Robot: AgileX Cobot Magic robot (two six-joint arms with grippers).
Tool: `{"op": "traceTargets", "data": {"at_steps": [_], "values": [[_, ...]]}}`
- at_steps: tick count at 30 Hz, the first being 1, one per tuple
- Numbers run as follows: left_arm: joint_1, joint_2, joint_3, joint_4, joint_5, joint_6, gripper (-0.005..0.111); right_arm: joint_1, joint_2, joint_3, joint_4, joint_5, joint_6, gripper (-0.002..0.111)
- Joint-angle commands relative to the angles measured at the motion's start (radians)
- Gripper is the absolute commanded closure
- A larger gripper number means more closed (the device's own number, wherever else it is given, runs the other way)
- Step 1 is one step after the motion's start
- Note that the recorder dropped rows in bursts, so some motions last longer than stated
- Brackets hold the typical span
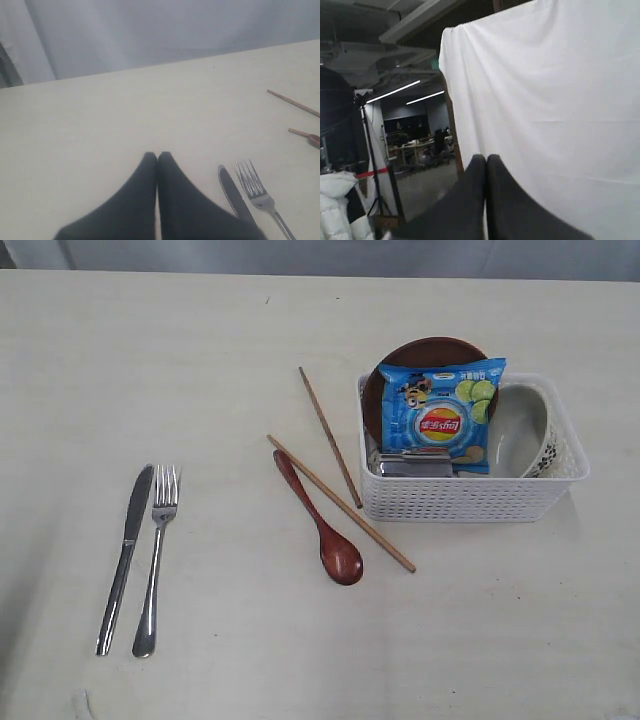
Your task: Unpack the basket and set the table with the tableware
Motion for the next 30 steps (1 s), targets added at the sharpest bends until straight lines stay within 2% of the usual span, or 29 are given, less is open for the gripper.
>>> {"op": "traceTargets", "data": {"at_steps": [1,8,13,16,20,24,30], "values": [[0.002,-0.002,-0.004,0.001,-0.001,0.001,0.107,0.003,-0.044,0.030,-0.107,-0.021,-0.010,0.109],[0.002,-0.002,-0.004,0.001,-0.001,0.001,0.107,0.008,-0.044,0.099,-0.194,-0.069,-0.041,0.109],[0.002,-0.002,-0.004,0.001,-0.001,0.001,0.107,-0.059,-0.044,0.198,-0.100,-0.130,-0.281,0.109],[0.002,-0.002,-0.004,0.001,-0.001,0.001,0.107,-0.153,-0.044,0.288,0.070,-0.224,-0.566,0.109],[0.002,-0.002,-0.004,0.001,-0.001,0.001,0.107,-0.277,-0.044,0.379,0.236,-0.310,-0.780,0.109],[0.002,-0.002,-0.004,0.001,-0.001,0.001,0.107,-0.390,-0.044,0.476,0.340,-0.384,-0.842,0.109],[0.002,-0.002,-0.004,0.001,-0.001,0.001,0.107,-0.563,-0.044,0.680,0.468,-0.460,-0.831,0.109]]}}
